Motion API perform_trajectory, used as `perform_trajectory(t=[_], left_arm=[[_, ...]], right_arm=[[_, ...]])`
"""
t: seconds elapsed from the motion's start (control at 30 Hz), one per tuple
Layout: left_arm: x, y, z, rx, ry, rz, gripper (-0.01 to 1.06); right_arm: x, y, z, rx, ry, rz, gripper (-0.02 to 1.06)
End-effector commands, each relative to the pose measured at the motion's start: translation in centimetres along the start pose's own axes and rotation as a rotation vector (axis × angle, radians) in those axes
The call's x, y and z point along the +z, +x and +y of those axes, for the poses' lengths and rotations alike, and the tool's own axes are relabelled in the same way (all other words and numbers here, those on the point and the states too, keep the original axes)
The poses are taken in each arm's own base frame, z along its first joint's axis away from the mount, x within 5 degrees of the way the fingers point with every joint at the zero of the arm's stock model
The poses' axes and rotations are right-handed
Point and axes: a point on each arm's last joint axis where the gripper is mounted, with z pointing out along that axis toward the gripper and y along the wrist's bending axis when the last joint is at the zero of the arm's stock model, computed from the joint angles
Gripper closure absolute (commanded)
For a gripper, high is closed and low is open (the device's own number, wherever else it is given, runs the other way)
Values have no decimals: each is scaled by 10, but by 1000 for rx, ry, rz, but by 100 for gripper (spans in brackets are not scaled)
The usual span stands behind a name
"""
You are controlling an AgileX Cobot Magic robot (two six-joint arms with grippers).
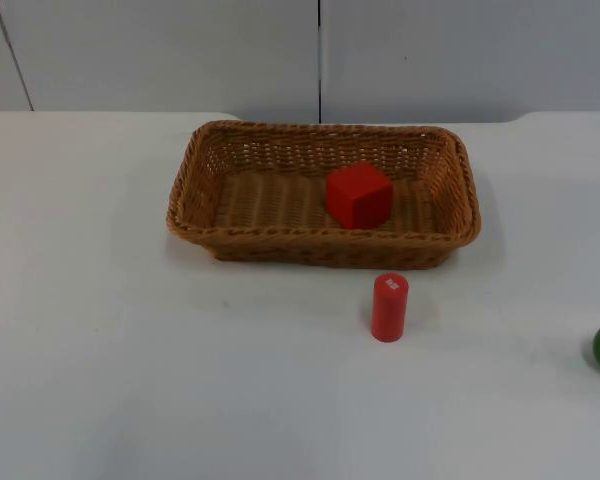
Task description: Pick up the basket with the left hand and place the object to the left of the red cylinder into the basket with the right hand.
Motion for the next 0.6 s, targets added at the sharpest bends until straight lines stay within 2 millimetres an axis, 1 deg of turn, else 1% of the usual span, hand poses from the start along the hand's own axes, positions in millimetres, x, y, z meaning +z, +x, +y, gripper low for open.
perform_trajectory(t=[0.0,0.43,0.47,0.53,0.57], left_arm=[[1,1,-1,2,14,-6,11],[1,1,-1,2,14,-6,10],[1,1,-1,2,14,-6,8],[1,1,-1,2,14,-6,0],[1,1,-1,2,14,-6,0]], right_arm=[[1,3,1,7,-3,15,0],[1,3,1,8,-3,15,0],[1,3,1,10,-3,15,0],[1,3,1,9,-3,15,-1],[1,3,1,9,-3,15,-1]])
